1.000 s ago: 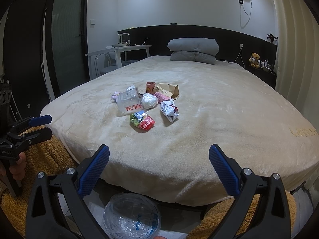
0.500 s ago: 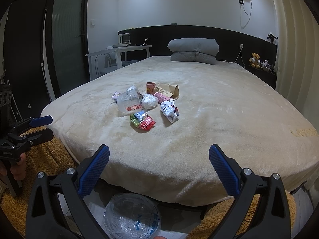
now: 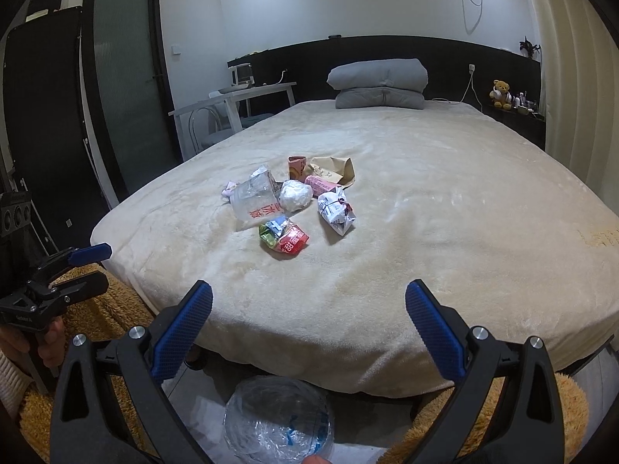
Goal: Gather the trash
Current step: 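Grasp the clear plastic jar with the left tool while the right tool grasps the white snack packet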
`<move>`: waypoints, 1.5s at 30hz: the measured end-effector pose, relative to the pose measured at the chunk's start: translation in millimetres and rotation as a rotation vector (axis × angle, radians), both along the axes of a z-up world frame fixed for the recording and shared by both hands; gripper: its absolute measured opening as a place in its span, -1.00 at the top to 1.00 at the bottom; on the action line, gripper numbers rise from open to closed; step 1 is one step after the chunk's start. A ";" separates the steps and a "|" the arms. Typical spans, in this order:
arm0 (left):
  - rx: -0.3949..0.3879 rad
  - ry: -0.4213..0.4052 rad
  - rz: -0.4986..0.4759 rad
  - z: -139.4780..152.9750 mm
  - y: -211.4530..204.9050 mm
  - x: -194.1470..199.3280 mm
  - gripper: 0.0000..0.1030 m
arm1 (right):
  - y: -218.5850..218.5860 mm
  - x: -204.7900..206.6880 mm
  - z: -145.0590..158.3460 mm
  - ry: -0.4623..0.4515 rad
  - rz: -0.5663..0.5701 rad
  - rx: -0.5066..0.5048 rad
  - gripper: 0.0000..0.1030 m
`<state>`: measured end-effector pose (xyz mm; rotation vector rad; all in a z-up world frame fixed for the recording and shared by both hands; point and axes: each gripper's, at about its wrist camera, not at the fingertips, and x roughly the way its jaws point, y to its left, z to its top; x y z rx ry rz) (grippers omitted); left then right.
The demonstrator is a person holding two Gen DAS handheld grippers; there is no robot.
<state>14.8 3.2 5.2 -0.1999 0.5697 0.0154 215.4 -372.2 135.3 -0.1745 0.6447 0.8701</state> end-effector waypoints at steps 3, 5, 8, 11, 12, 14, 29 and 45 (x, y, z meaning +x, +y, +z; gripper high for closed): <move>-0.030 0.035 -0.001 -2.2 8.1 13.4 -0.88 | 9.8 11.4 -1.6 0.041 0.016 -0.016 -0.92; -0.052 0.048 -0.004 -3.0 14.7 23.3 -0.88 | 15.8 20.0 -2.2 0.054 0.022 -0.025 -0.92; -0.109 0.068 0.020 -3.8 27.7 40.5 -0.88 | 25.4 35.2 -2.1 0.069 0.041 -0.033 -0.92; -0.194 0.103 0.048 -5.6 43.2 62.8 -0.88 | 36.3 51.5 -1.9 0.080 0.060 -0.046 -0.92; -0.230 0.107 0.056 -5.4 48.9 70.6 -0.88 | 40.1 57.2 -1.9 0.085 0.068 -0.048 -0.92; -0.277 0.124 0.080 -5.3 58.0 87.0 -0.88 | 48.9 67.3 -1.7 0.082 0.087 -0.057 -0.92; -0.472 0.280 0.202 -25.8 111.9 206.1 -0.87 | 112.4 149.2 -23.7 0.155 0.157 -0.137 -0.89; -0.469 0.468 0.280 -59.1 125.6 266.1 -0.60 | 170.5 197.6 -78.1 0.248 0.200 -0.247 -0.40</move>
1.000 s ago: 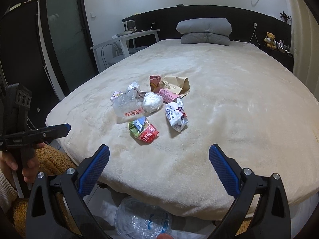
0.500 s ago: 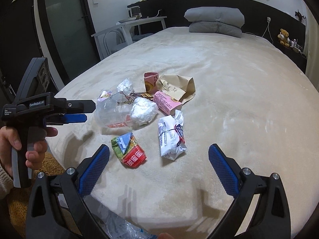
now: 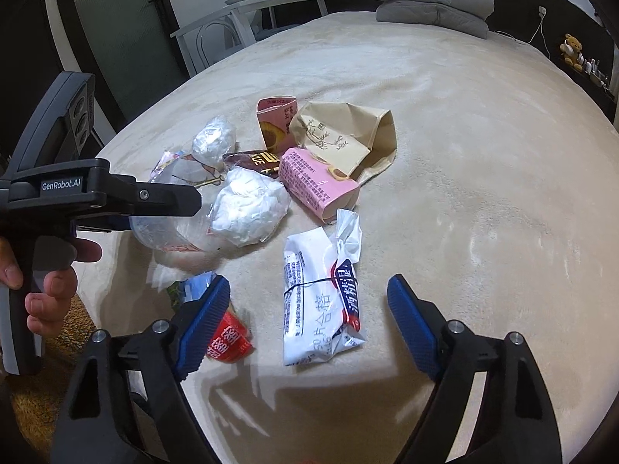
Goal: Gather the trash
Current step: 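Grasp the clear plastic jar with the left tool while the right tool grasps the white snack packet, then lower both held items into the clear bin and open both tools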
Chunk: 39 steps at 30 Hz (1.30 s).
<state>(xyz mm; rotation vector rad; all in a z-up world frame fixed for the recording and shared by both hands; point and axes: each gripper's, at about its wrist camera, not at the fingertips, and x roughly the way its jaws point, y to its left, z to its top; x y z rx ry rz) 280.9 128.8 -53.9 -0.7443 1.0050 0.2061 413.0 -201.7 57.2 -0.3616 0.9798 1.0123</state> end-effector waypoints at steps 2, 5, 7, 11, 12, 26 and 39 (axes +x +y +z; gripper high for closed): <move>-0.003 -0.007 -0.002 -1.8 1.5 0.2 -0.60 | 2.9 2.2 -6.1 0.005 -0.008 -0.022 -0.20; -0.016 -0.023 0.006 -2.0 4.3 -2.5 -0.59 | 4.9 0.8 -11.5 -0.009 0.003 -0.047 0.22; -0.022 -0.038 0.003 -2.0 4.4 -3.2 -0.59 | 4.5 0.1 -11.5 -0.014 0.004 -0.043 0.24; -0.035 -0.068 -0.004 0.9 7.7 -9.7 -0.58 | 3.5 -3.0 -9.6 -0.027 -0.004 -0.040 0.25; -0.034 -0.074 -0.006 2.2 7.8 -11.4 -0.58 | 1.5 -3.8 -8.8 -0.032 -0.009 -0.039 0.25; 0.015 -0.298 -0.078 42.1 -15.3 -76.8 -0.58 | -37.0 -50.4 37.5 -0.063 -0.081 0.074 0.25; 0.136 -0.467 -0.185 54.6 -74.5 -162.1 -0.58 | -87.4 -121.8 48.2 -0.068 -0.120 0.162 0.25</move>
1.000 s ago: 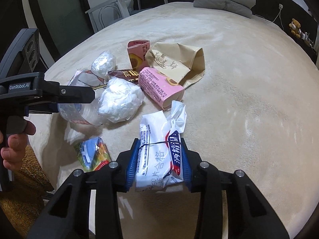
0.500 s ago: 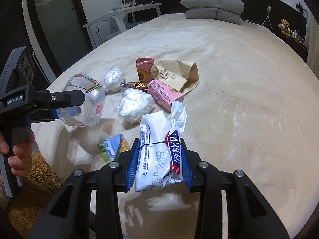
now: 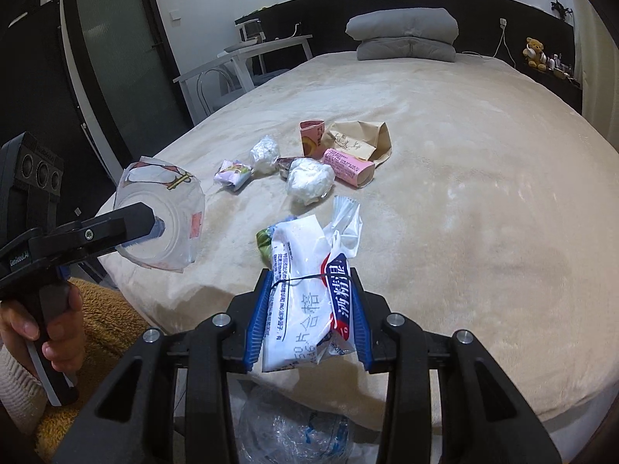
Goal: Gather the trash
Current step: 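Lower both held items into the clear bin and open both tools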
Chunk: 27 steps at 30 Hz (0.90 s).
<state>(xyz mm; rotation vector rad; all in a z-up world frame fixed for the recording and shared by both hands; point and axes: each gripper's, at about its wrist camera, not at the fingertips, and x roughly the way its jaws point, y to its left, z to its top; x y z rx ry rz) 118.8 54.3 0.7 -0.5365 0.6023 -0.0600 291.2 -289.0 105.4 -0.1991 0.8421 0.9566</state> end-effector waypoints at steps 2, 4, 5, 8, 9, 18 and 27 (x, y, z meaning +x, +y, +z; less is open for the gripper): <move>0.001 -0.013 -0.007 -2.4 -7.2 -12.6 -0.58 | -7.5 -8.9 -1.0 0.010 -0.008 0.009 0.25; -0.003 -0.019 -0.009 -6.0 -12.7 -23.6 -0.58 | -14.8 -18.6 -2.0 0.007 -0.017 0.015 0.25; -0.001 -0.019 -0.009 -7.7 -15.7 -29.1 -0.58 | -18.1 -22.9 -2.4 0.005 -0.021 0.017 0.25; -0.004 -0.021 -0.011 -12.0 -20.7 -41.1 -0.58 | -27.3 -35.2 -4.1 0.019 -0.033 0.029 0.25; -0.003 -0.023 -0.011 -12.8 -23.4 -47.1 -0.58 | -29.5 -38.2 -4.9 0.022 -0.035 0.031 0.25; -0.001 0.002 0.005 -27.4 -38.0 -79.4 -0.58 | -48.9 -67.5 -10.4 0.047 -0.049 0.045 0.25; -0.025 0.074 0.012 -48.6 -42.7 -90.2 -0.58 | -56.2 -82.3 -23.6 0.110 -0.056 0.026 0.25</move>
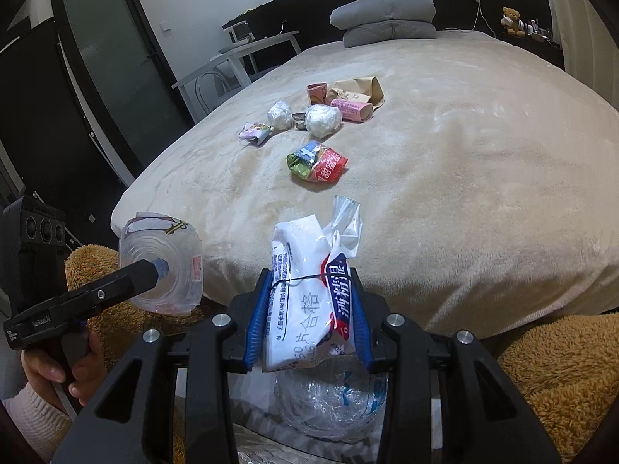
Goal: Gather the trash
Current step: 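Lower both held items into the clear bin and open both tools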
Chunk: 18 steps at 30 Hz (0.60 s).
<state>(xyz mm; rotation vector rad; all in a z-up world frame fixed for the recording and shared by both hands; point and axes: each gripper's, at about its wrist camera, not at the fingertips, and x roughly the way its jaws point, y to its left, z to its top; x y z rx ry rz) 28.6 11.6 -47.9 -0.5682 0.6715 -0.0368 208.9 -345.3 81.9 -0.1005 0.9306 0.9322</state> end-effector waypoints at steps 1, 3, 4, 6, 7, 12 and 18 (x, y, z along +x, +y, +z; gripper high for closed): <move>-0.002 0.013 0.001 -3.4 -0.3 0.2 -0.58 | 0.8 -0.5 -2.6 0.008 0.002 -0.009 0.25; -0.009 0.042 -0.004 -10.2 -0.9 2.4 -0.58 | 3.4 -0.2 -8.2 0.022 0.003 -0.029 0.25; -0.015 0.053 -0.006 -12.9 -1.4 3.2 -0.58 | 4.3 0.3 -11.4 0.033 0.004 -0.035 0.25; -0.029 0.077 -0.013 -18.3 -1.1 5.6 -0.58 | 6.3 3.1 -20.2 0.070 0.006 -0.050 0.25; -0.036 0.092 -0.013 -21.8 -0.8 7.0 -0.58 | 7.2 3.8 -24.5 0.086 0.005 -0.061 0.25; -0.104 0.183 -0.014 -45.4 3.9 13.2 -0.58 | 11.1 12.9 -48.4 0.182 -0.005 -0.118 0.25; -0.158 0.297 -0.022 -72.0 5.6 23.8 -0.58 | 18.4 21.7 -77.9 0.298 -0.015 -0.193 0.25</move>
